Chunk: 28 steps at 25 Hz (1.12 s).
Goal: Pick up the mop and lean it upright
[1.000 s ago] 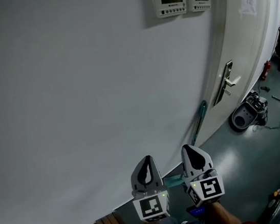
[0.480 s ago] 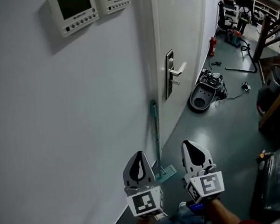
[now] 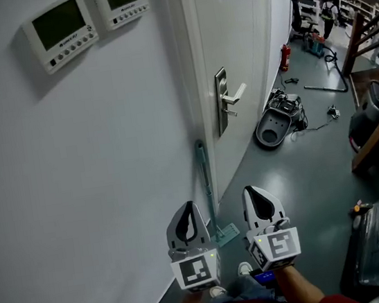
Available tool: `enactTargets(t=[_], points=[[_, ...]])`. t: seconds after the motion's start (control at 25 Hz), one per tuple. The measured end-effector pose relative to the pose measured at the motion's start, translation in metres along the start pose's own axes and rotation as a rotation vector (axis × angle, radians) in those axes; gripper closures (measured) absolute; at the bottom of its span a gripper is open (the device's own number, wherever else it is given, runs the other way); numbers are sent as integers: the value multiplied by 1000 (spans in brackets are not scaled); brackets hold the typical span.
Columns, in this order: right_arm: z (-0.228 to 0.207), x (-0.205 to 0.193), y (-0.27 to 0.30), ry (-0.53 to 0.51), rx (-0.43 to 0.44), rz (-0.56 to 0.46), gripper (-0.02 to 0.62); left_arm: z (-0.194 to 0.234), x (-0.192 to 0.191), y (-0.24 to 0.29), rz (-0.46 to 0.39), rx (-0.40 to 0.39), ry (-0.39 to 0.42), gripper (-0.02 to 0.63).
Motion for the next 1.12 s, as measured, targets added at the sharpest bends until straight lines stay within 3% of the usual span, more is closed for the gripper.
enactTargets(t=[0.4,0.8,1.04,1.12], points=[[-5,-41,37,17,75,68,577,3,1,15,-20,40,15,591],[-5,-79,86,0,85,88,577,10,-7,22,-8,80,30,591],[-8,-113,114,4,92,158,574,8,-11,26,-5,87,32,591],[-9,-126,124,20,106,182,521,8,-11,27,-5,88,34,591]])
Point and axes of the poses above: the fingertips, and each gripper's own axes: y forward along the fingers, z to its left, x out of its top, the point moved 8 cm from there along -y, backward along the fingers, and after that the axes turned 14 degrees about -z, right-handed, at the moved point
